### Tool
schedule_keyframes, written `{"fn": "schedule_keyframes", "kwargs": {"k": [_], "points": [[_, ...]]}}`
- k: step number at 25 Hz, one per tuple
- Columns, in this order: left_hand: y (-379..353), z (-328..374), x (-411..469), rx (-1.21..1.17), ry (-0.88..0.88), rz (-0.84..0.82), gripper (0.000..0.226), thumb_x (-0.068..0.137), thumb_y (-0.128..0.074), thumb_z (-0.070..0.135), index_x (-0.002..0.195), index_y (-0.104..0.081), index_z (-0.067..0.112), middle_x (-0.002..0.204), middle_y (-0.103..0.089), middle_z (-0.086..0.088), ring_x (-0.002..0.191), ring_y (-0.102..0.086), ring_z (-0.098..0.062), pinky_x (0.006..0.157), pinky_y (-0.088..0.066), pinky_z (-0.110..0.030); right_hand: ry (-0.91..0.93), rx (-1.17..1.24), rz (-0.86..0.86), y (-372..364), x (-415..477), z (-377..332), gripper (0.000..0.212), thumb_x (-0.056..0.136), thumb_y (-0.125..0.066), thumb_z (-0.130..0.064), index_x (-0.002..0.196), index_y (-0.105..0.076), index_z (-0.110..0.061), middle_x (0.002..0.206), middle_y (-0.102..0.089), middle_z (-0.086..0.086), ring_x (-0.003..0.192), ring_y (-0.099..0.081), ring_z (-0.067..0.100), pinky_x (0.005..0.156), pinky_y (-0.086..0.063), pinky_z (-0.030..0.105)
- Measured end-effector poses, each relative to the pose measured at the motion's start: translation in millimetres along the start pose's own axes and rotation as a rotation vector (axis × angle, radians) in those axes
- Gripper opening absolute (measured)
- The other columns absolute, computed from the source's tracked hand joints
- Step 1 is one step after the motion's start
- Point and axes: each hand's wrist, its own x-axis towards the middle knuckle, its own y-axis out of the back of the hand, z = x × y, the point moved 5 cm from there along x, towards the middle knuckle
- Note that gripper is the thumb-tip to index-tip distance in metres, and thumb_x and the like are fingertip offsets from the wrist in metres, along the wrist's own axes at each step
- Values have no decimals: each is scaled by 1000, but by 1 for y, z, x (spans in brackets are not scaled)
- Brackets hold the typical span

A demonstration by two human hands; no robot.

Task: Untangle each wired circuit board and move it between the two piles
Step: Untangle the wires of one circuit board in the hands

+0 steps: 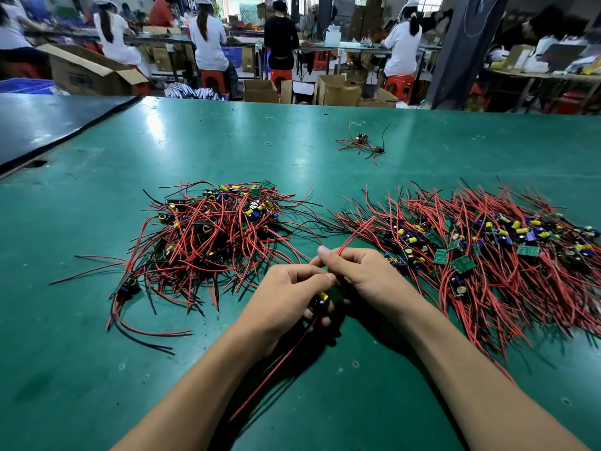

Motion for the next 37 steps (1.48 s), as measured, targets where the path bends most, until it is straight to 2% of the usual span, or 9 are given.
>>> {"fn": "schedule_keyframes", "kwargs": {"k": [3, 5, 9, 17, 23, 27, 31, 34, 37], "points": [[1, 0, 0, 45, 0, 1, 20, 91, -61, 9, 74, -71, 6, 57, -61, -10, 48, -54, -23, 57, -42, -31, 17, -112, 16, 6, -1, -1, 40, 91, -69, -43, 92, -76, -4, 64, -54, 17, 54, -45, 21, 49, -34, 26], [1, 2, -2, 75, 4, -27, 22, 91, -62, 11, 70, -70, 10, 55, -60, -9, 45, -54, -22, 53, -42, -27, 45, -177, 107, 15, 1, -4, 44, 96, -63, -44, 90, -76, -2, 53, -39, 9, 41, -31, 13, 43, -21, 20], [0, 4, -5, 68, -4, -61, 24, 92, -61, 11, 69, -68, 11, 56, -60, -9, 46, -53, -20, 47, -45, -22, 112, -155, 228, 29, 5, -8, 43, 95, -63, -44, 83, -75, -5, 51, -33, 0, 35, -26, 10, 39, -21, 16], [-2, 4, -4, 49, -20, -92, 26, 92, -62, 11, 67, -69, 14, 56, -61, -8, 44, -54, -16, 44, -44, -20, 122, 55, 402, 38, 7, -15, 47, 100, -56, -44, 76, -72, -6, 52, -35, -6, 36, -24, 5, 35, -19, 16], [-1, 1, -3, 67, -19, -141, 22, 90, -65, 14, 70, -72, 14, 59, -61, -10, 50, -54, -22, 52, -43, -26, -119, 498, 218, 35, 3, -16, 56, 102, -50, -38, 51, -55, -14, 62, -25, -1, 31, -19, 6, 31, -17, 17], [0, 0, -2, 58, 6, -116, 18, 90, -65, 16, 73, -73, 13, 59, -62, -10, 49, -57, -21, 53, -43, -26, -123, 463, 224, 32, 3, -14, 50, 98, -54, -47, 63, -60, -13, 55, -27, -4, 31, -20, 4, 28, -18, 17], [3, 0, 1, -51, -8, 4, 23, 95, -60, 24, 92, -70, 4, 70, -69, -13, 54, -65, -21, 54, -50, -23, -94, 362, 227, 27, 3, -13, 62, 76, -64, -65, 103, -69, -8, 59, -39, -6, 37, -26, 3, 32, -24, 16], [7, 1, 6, -228, 12, 85, 36, 98, -53, 34, 107, -65, 2, 86, -72, -18, 63, -68, -24, 58, -57, -29, -4, 163, 236, 16, -2, -15, 57, 71, -72, -60, 101, -67, -12, 63, -48, -5, 40, -35, 5, 37, -28, 18], [9, 4, 9, -299, 12, 104, 43, 98, -47, 43, 116, -62, 6, 99, -74, -14, 73, -69, -21, 69, -59, -34, 158, -119, 233, 0, -10, -19, 31, 78, -82, -39, 94, -66, -17, 71, -56, -6, 48, -49, 4, 44, -41, 16]]}}
